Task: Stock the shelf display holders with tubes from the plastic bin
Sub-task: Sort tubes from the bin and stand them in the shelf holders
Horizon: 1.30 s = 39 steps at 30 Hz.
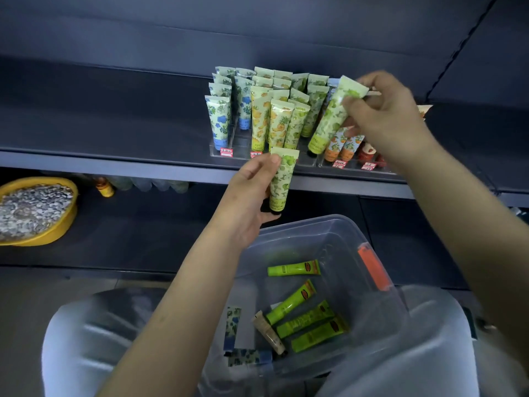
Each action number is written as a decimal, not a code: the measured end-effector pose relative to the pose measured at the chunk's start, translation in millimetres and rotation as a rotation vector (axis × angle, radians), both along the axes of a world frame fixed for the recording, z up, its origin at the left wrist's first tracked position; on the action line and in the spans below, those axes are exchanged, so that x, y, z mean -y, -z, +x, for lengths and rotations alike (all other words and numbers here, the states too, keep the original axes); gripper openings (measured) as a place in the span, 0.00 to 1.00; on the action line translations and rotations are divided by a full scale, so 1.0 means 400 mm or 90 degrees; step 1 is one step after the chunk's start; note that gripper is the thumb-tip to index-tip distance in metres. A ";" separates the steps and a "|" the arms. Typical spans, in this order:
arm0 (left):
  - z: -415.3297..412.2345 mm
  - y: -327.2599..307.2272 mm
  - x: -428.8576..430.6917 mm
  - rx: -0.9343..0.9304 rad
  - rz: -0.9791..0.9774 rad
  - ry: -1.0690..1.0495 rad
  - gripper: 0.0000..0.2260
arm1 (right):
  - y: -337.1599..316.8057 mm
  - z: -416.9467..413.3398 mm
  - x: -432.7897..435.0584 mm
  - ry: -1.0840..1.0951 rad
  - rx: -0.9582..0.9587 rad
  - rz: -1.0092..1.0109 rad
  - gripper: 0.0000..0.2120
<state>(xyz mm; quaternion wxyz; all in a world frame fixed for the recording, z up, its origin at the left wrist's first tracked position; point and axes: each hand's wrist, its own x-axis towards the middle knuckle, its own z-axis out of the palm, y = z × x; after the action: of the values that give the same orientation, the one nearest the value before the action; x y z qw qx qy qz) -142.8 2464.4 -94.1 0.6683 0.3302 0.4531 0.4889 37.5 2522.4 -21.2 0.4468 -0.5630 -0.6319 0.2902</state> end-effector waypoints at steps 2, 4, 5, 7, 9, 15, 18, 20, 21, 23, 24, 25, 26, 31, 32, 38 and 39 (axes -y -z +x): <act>-0.003 0.007 -0.008 0.004 -0.007 -0.002 0.06 | -0.014 0.000 -0.031 -0.011 0.069 0.030 0.05; -0.006 0.016 -0.015 0.004 -0.008 0.000 0.07 | -0.028 -0.003 -0.062 0.002 0.181 0.079 0.04; -0.008 0.021 -0.019 0.001 -0.007 0.003 0.09 | -0.034 -0.004 -0.078 0.006 0.239 0.105 0.06; -0.011 0.030 -0.024 -0.009 -0.005 0.006 0.13 | -0.039 -0.009 -0.105 0.002 0.329 0.137 0.08; -0.012 0.037 -0.030 -0.023 -0.002 0.010 0.16 | -0.035 -0.013 -0.129 -0.009 0.393 0.149 0.09; -0.012 0.055 -0.047 -0.058 0.019 0.028 0.17 | -0.001 -0.015 -0.178 -0.003 0.480 0.149 0.10; -0.010 0.060 -0.055 -0.062 0.029 0.034 0.15 | 0.014 -0.016 -0.192 -0.002 0.511 0.141 0.11; -0.008 0.063 -0.060 -0.065 0.034 0.041 0.12 | 0.024 -0.014 -0.200 0.006 0.530 0.141 0.11; -0.008 0.065 -0.062 -0.067 0.034 0.044 0.11 | 0.029 -0.013 -0.203 0.010 0.541 0.143 0.11; -0.008 0.069 -0.064 -0.073 0.037 0.049 0.11 | 0.036 -0.011 -0.207 0.015 0.556 0.151 0.11; -0.008 0.072 -0.065 -0.076 0.037 0.051 0.11 | 0.037 -0.011 -0.208 0.016 0.563 0.155 0.11; -0.009 0.073 -0.066 -0.079 0.037 0.052 0.11 | 0.038 -0.012 -0.208 0.018 0.571 0.163 0.11; -0.010 0.075 -0.067 -0.081 0.036 0.051 0.11 | 0.039 -0.012 -0.208 0.021 0.583 0.173 0.11; -0.018 0.079 -0.069 -0.093 0.053 0.046 0.11 | 0.028 -0.008 -0.211 0.038 0.607 0.212 0.09; -0.020 0.080 -0.069 -0.099 0.061 0.047 0.11 | 0.026 -0.008 -0.212 0.039 0.608 0.213 0.09; -0.041 0.079 -0.062 -0.117 0.075 0.012 0.12 | 0.017 -0.011 -0.203 0.033 0.611 0.204 0.09; -0.044 0.079 -0.060 -0.120 0.069 -0.002 0.12 | 0.014 -0.009 -0.199 0.033 0.609 0.210 0.09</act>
<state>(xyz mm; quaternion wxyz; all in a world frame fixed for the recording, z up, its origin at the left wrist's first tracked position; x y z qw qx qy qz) -160.2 2488.4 -125.6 0.6028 0.4096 0.4878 0.4806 33.7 2602.1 -27.0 0.1976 -0.5703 -0.7890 -0.1149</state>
